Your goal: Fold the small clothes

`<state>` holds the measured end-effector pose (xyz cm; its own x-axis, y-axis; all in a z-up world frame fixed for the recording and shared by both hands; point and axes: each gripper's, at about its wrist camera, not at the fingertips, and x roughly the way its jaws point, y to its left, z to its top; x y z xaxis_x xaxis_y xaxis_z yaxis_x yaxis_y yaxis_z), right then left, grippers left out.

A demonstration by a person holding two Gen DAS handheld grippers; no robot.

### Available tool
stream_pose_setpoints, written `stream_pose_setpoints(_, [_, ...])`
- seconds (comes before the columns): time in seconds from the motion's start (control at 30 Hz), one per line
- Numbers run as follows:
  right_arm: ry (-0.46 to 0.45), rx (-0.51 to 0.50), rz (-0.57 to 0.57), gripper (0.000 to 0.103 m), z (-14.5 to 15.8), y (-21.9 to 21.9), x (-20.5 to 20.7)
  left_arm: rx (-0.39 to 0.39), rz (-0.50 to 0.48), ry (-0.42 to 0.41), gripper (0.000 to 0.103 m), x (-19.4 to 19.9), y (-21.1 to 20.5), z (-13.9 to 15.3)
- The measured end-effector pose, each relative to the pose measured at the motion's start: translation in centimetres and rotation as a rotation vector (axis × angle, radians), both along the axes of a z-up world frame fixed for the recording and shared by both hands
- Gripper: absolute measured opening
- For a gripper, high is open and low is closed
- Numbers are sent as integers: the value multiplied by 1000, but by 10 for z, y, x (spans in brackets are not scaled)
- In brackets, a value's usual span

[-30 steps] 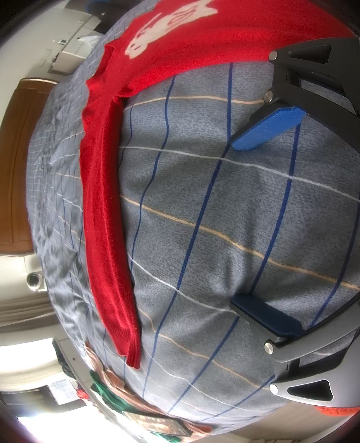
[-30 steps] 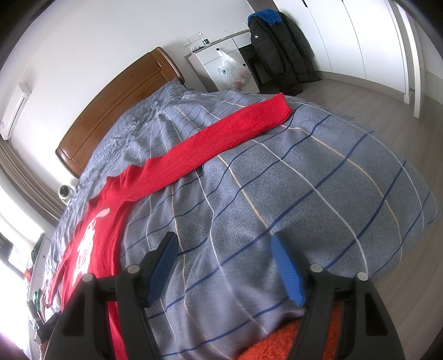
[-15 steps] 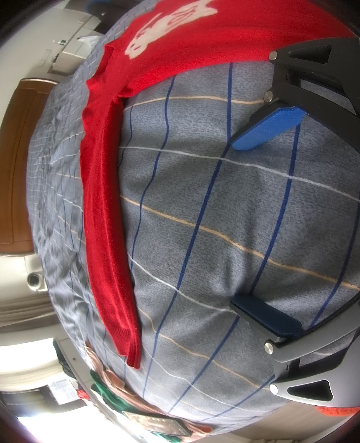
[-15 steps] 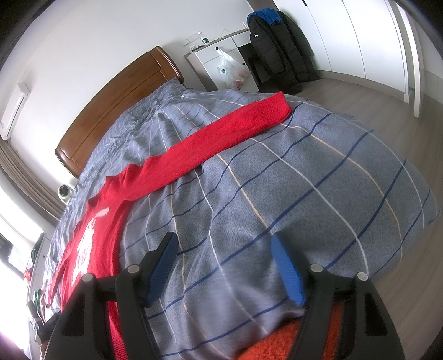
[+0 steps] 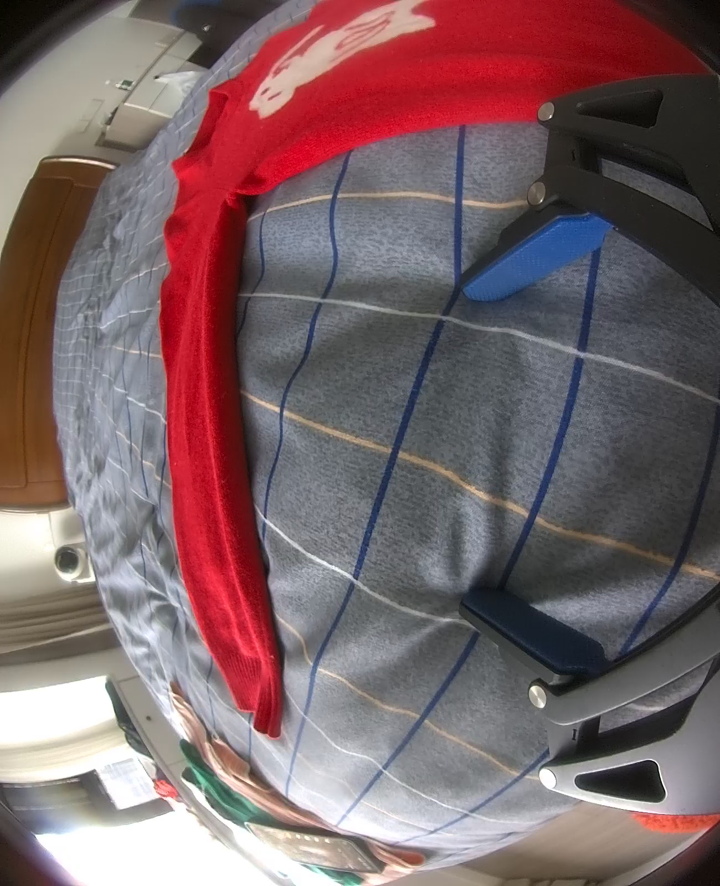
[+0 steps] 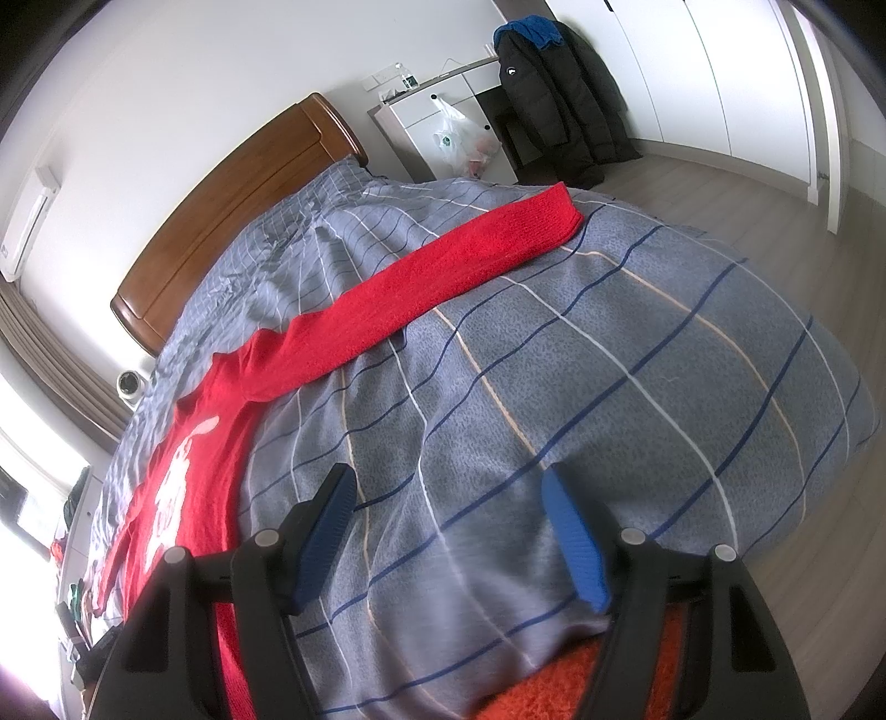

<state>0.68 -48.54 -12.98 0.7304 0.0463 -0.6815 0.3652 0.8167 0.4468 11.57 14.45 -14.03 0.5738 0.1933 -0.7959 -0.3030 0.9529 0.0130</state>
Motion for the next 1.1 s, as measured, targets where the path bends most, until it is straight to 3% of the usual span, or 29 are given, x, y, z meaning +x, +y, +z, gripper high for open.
stream_pose_setpoints(0.4, [0,1,0,69,0,0,0,-3,-4,-7,103,-2,0,5])
stream_pose_setpoints(0.6, [1,0,-1,69,0,1,0,22,21,-128,103,-13,3,29])
stream_pose_setpoints(0.87, [3,-1,-2,69,-1,3,0,43,72,-184,103,-18,12,37])
stream_pose_setpoints(1.1, [3,-3,-2,69,-1,3,0,123,78,-284,103,-29,6,54])
